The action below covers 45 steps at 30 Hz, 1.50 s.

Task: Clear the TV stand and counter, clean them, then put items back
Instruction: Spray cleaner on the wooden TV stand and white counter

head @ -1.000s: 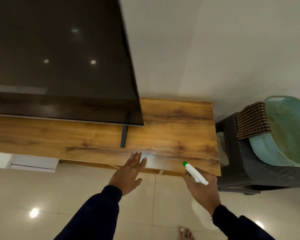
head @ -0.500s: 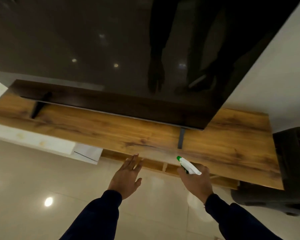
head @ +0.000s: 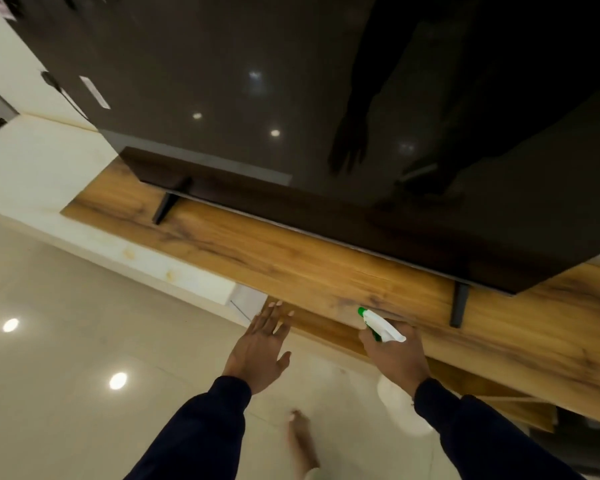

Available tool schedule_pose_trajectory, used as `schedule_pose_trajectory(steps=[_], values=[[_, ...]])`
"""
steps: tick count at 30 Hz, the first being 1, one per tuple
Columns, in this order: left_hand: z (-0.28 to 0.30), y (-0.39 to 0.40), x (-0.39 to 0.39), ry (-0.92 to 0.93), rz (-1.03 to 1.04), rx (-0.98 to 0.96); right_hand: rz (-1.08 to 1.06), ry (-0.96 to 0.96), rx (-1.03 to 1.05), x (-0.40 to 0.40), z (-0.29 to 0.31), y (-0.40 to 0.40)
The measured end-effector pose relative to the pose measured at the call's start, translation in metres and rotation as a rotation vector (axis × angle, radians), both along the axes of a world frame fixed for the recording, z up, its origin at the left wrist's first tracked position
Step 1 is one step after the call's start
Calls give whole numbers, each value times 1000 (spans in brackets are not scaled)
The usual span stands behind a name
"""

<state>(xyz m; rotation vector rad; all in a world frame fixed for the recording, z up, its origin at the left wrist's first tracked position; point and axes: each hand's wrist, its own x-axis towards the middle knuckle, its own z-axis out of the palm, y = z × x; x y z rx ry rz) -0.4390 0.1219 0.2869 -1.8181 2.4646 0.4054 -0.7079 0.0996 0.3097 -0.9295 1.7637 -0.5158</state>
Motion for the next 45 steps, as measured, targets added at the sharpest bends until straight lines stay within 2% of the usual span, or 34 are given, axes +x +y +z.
schedule_pose_trajectory(steps=[5,9,14,23,30,36,40,45], values=[[-3,-16,57,14,74,27,18,-30,7,57,-5,-23],[-9,-33,98,-7,85,67,134,-5,-117,100,-10,-41],[-17,-63,148,-25,109,85,166,-35,-188,152,-11,-68],[-25,-93,217,-17,47,107,114,9,-23,243,-3,-101],[-18,-102,264,-30,43,116,175,29,-99,305,-3,-105],[-22,-101,320,-36,23,88,104,67,-26,362,10,-110],[-24,-113,361,-61,-18,83,37,82,-60,403,18,-112],[-18,-126,422,-75,-76,112,59,88,-139,465,24,-111]])
